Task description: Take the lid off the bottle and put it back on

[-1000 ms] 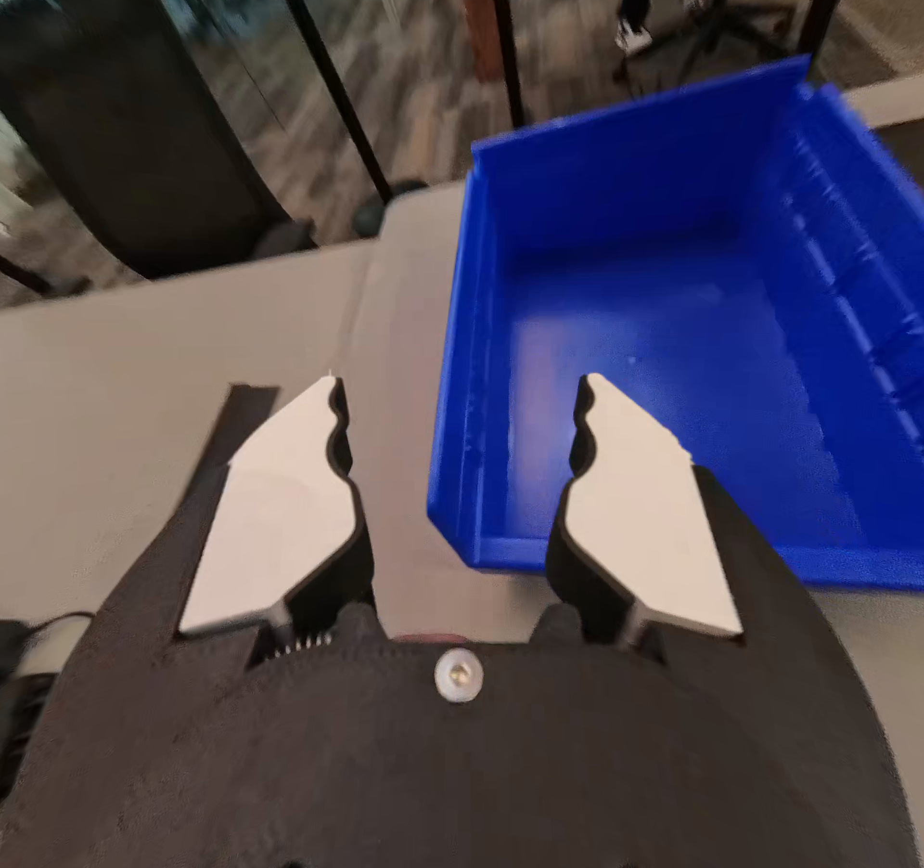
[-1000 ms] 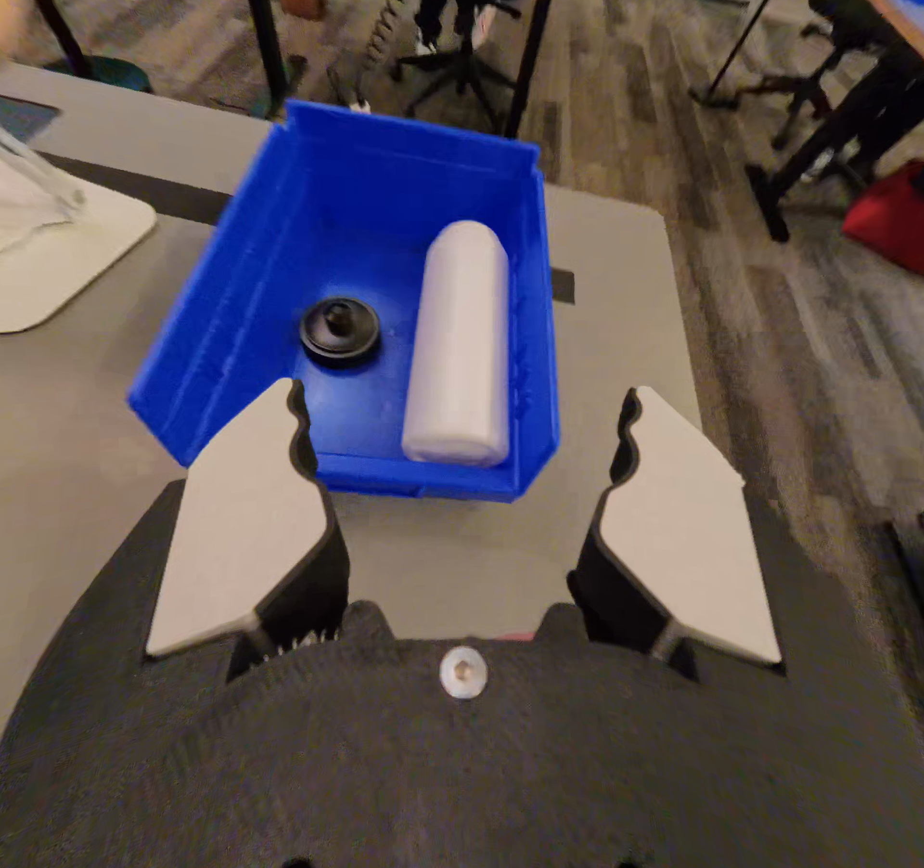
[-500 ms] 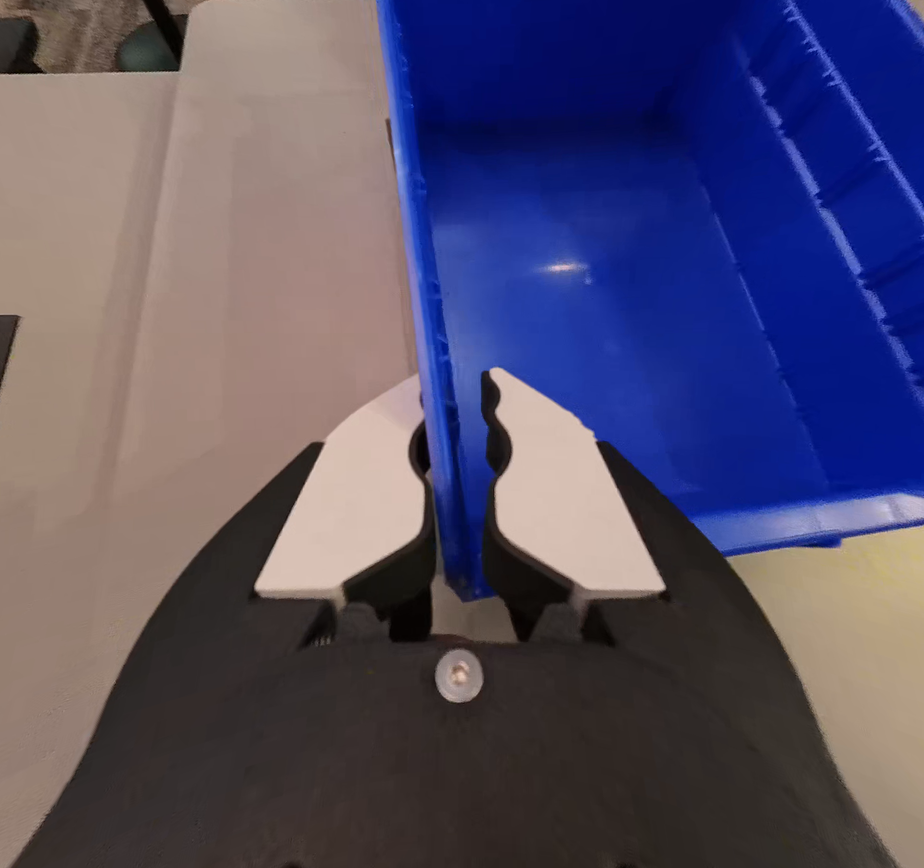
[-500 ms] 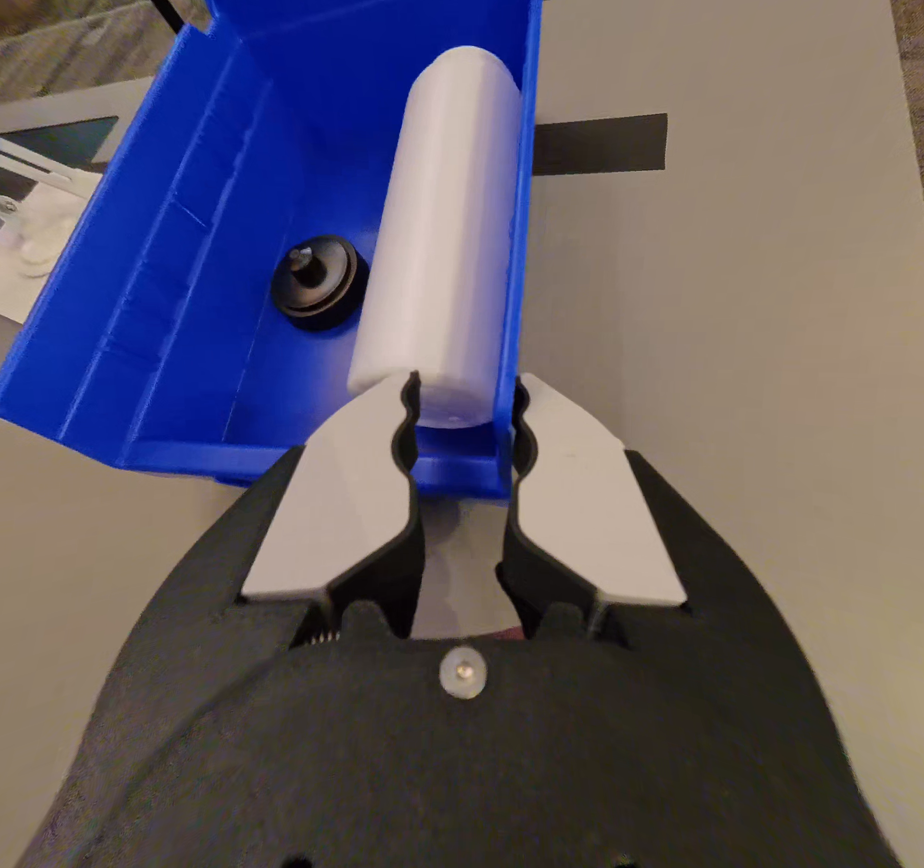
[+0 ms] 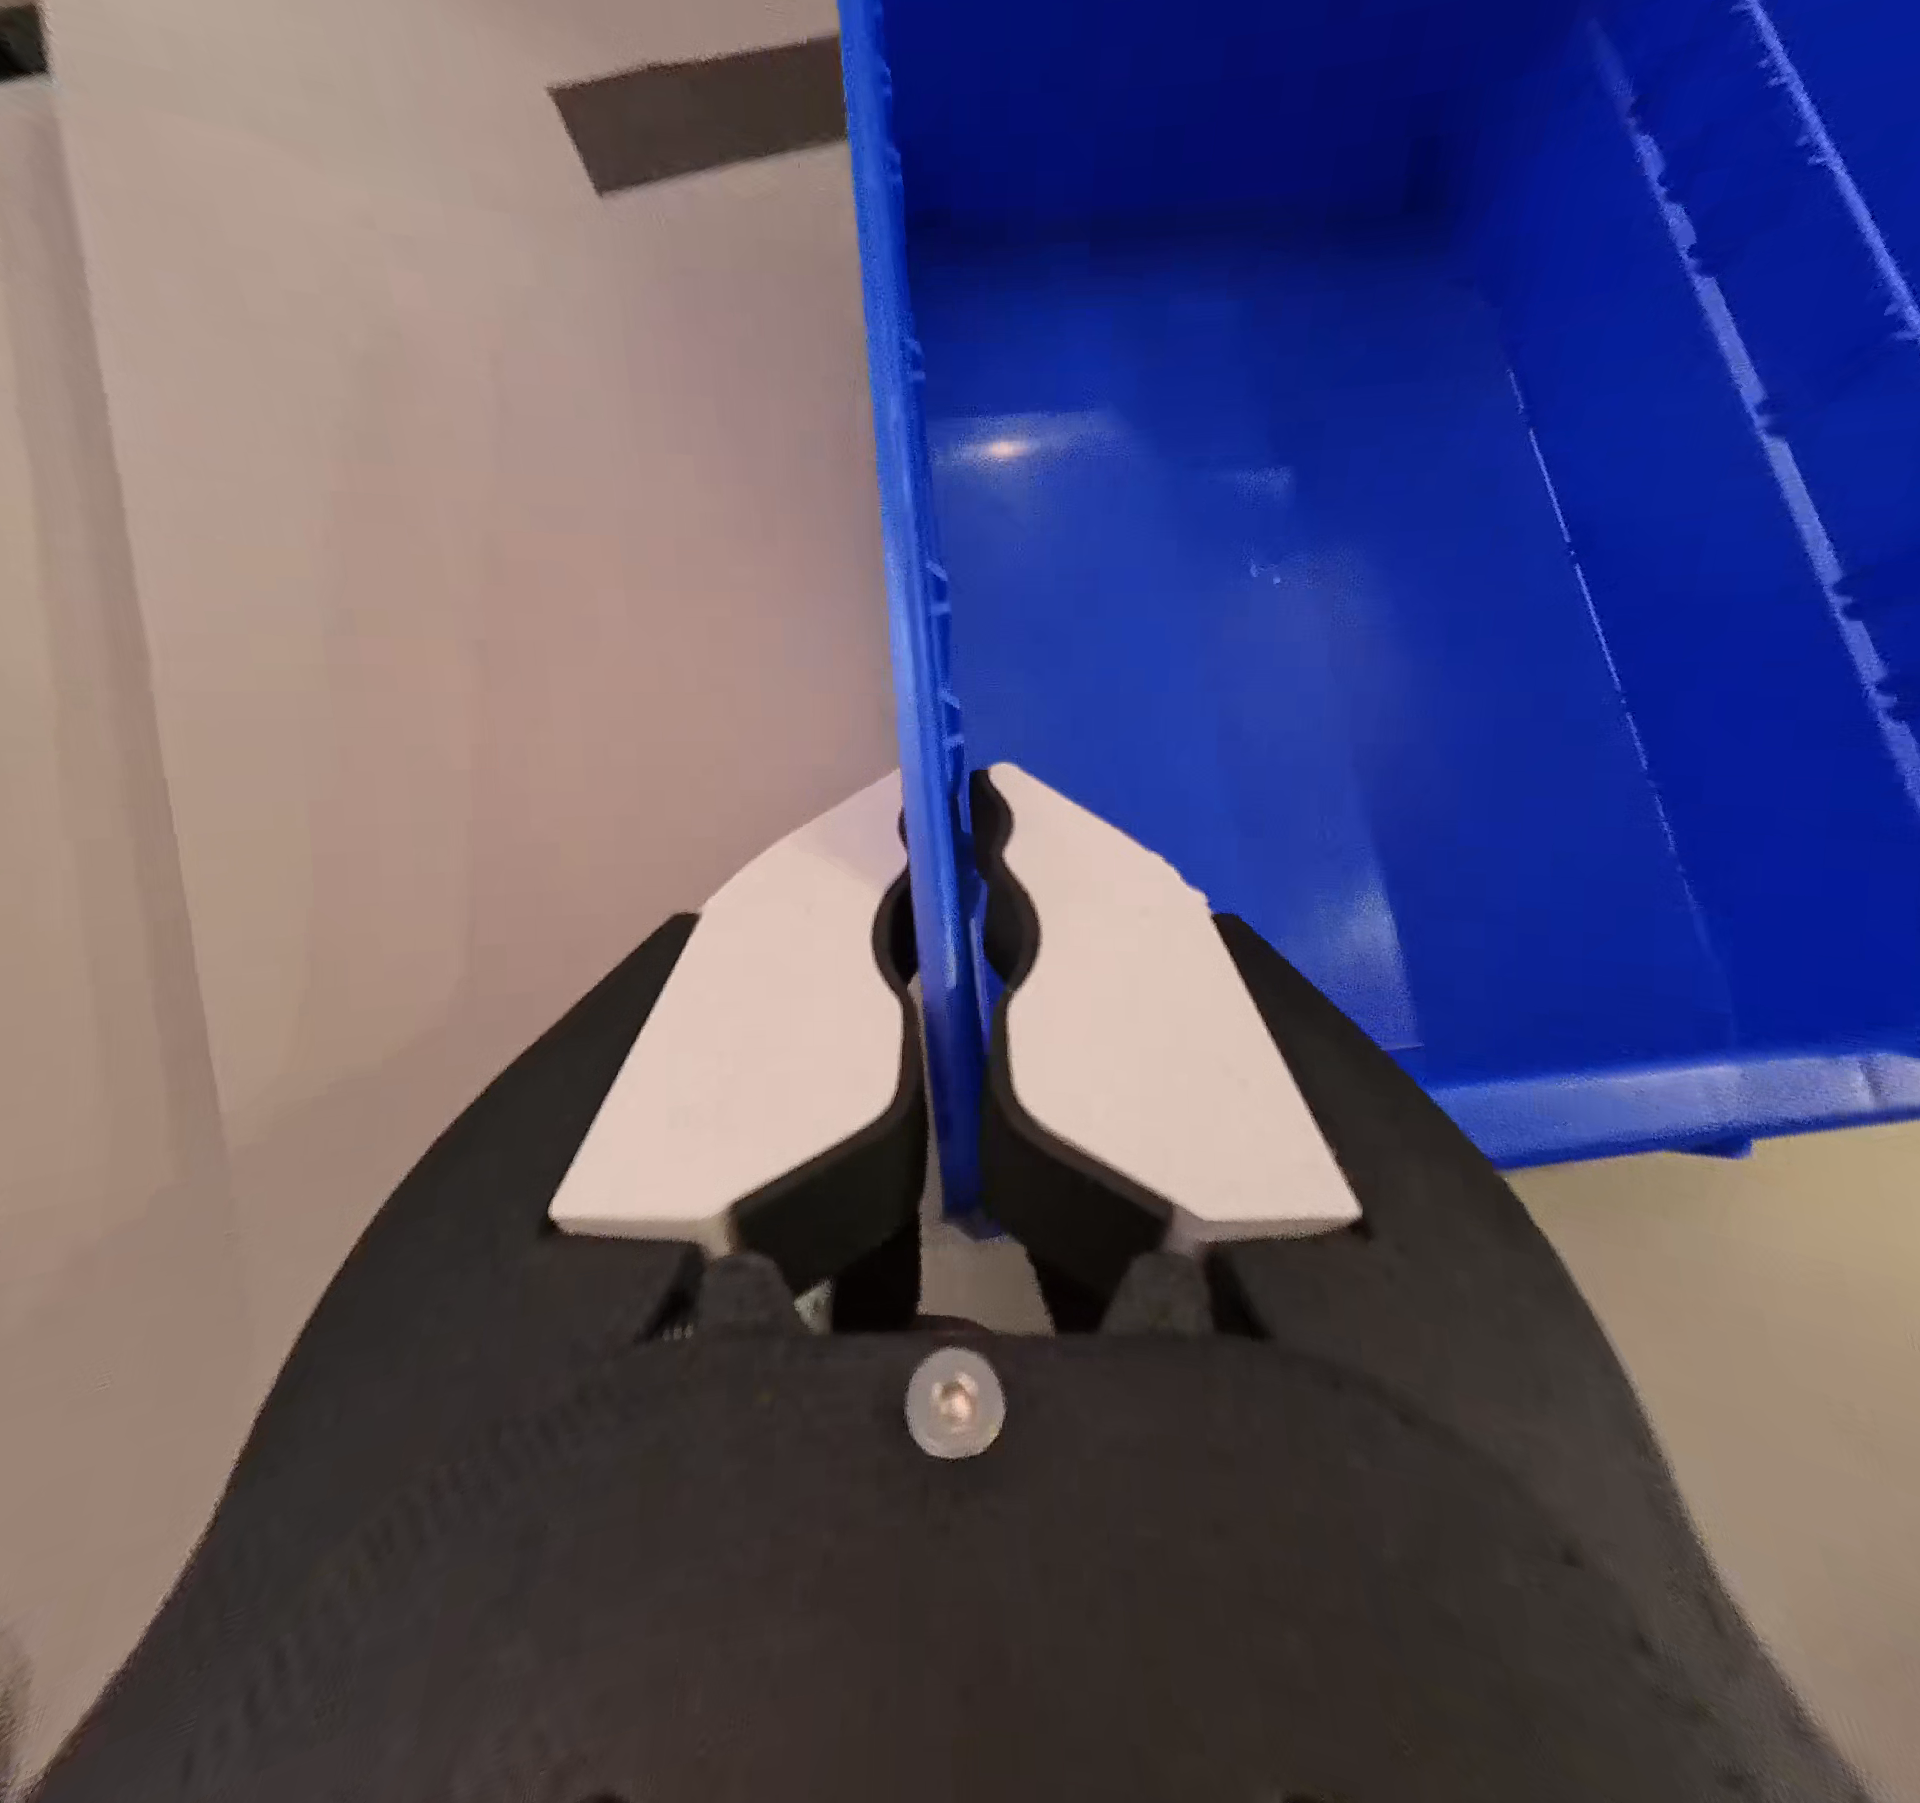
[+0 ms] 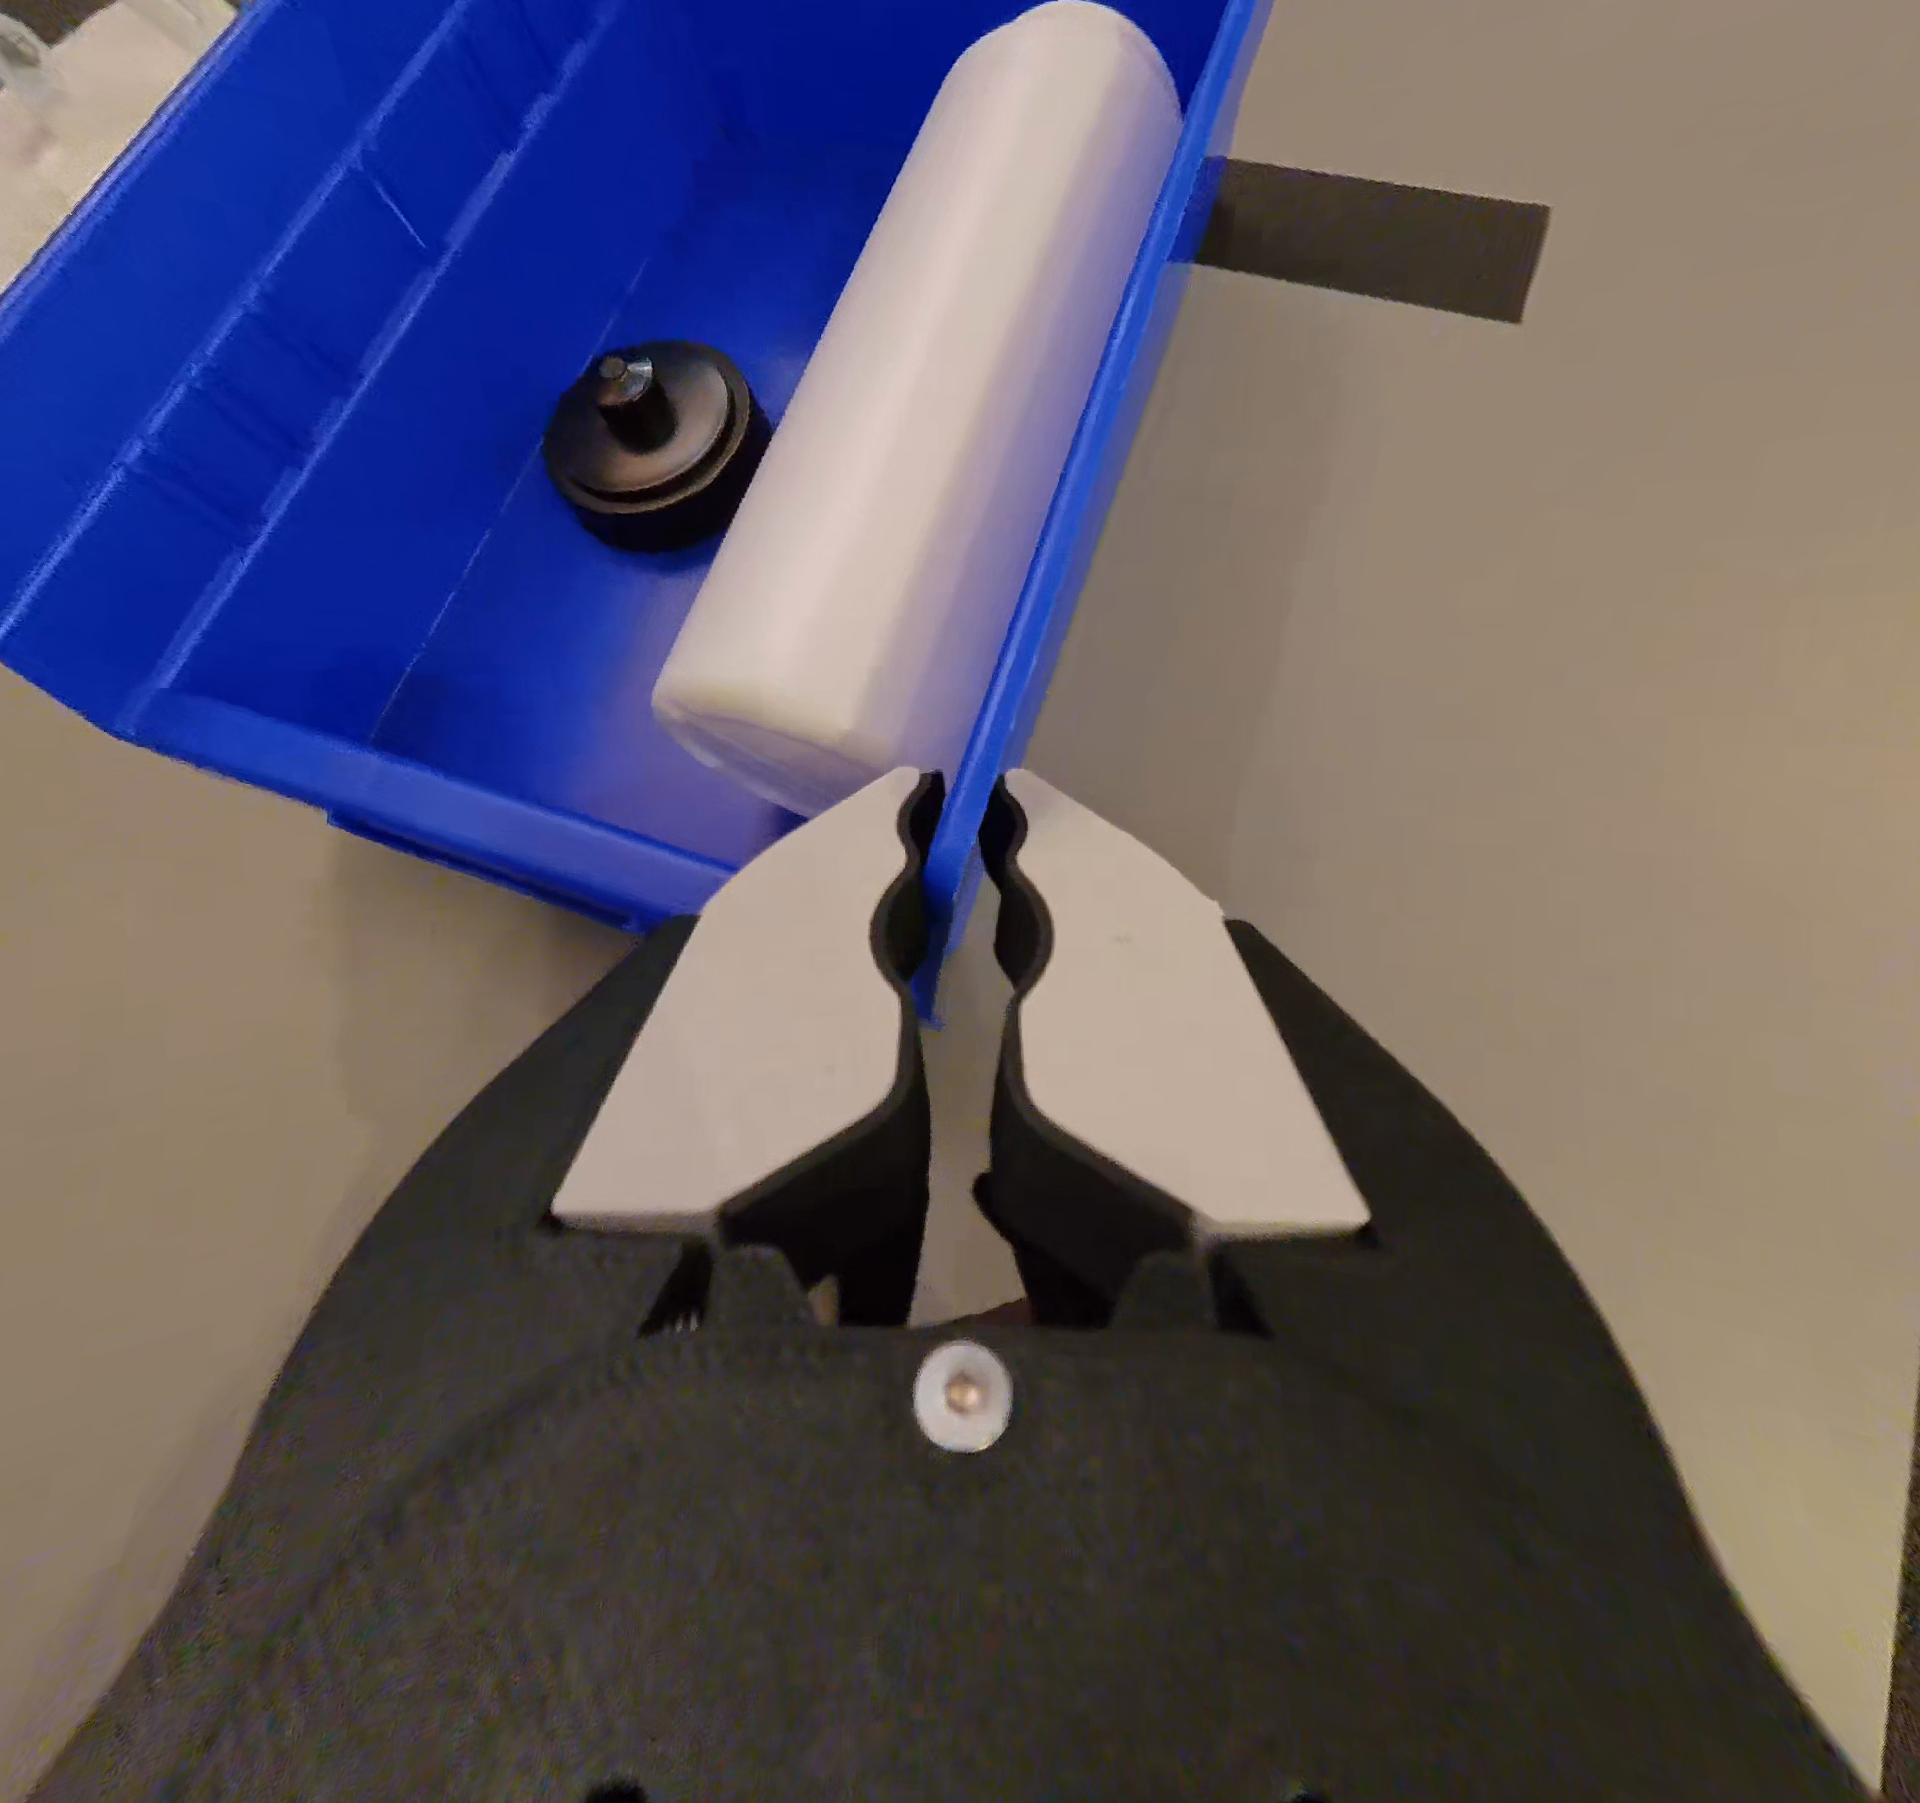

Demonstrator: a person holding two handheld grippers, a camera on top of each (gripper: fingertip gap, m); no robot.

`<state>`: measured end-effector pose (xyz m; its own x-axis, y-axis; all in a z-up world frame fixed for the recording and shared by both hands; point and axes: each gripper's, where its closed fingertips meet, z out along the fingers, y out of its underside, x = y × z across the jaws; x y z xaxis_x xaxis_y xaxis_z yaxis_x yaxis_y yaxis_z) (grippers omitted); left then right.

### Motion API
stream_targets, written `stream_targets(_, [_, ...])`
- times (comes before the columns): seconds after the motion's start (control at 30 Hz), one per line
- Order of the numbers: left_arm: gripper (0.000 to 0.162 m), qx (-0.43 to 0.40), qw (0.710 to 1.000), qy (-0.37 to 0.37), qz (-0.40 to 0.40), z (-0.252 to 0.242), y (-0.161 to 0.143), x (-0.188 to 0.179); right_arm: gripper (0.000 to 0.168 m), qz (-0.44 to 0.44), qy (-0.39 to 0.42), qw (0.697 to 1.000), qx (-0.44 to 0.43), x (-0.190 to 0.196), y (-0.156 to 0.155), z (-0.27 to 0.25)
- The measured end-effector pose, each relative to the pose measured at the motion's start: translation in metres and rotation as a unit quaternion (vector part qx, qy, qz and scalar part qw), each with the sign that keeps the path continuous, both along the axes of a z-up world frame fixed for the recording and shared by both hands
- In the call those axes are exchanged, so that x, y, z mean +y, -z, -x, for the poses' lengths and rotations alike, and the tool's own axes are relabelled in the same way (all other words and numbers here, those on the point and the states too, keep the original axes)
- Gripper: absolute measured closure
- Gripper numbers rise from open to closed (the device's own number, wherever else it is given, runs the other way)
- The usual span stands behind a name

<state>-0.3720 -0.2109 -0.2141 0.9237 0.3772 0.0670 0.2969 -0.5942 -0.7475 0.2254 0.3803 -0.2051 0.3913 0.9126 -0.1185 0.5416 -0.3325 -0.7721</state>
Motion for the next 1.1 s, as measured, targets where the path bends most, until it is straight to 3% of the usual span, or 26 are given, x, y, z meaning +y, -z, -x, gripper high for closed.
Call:
stream_targets(0.27, [0.156,-0.031,0.990,0.140,0.007,-0.092,0.000,-0.059,0.161,-0.003,-0.099,0.995,-0.017,-0.055,0.000,-0.008])
stream_targets(0.4, [0.156,-0.044,0.976,0.213,-0.003,-0.150,0.000,-0.070,0.161,0.001,-0.162,0.987,-0.012,-0.094,0.000,-0.008])
stream_targets(0.67, [0.156,-0.038,0.937,0.348,0.001,-0.257,-0.001,-0.048,0.163,0.013,-0.275,0.961,0.001,-0.160,0.001,0.026])
stream_targets(0.87, [0.156,-0.046,0.896,0.442,-0.006,-0.317,-0.001,-0.025,0.165,0.015,-0.346,0.938,-0.009,-0.185,0.002,0.079])
stream_targets(1.1, [0.156,-0.051,0.869,0.493,0.002,-0.346,-0.002,0.010,0.165,0.005,-0.415,0.910,-0.017,-0.210,0.002,0.161])
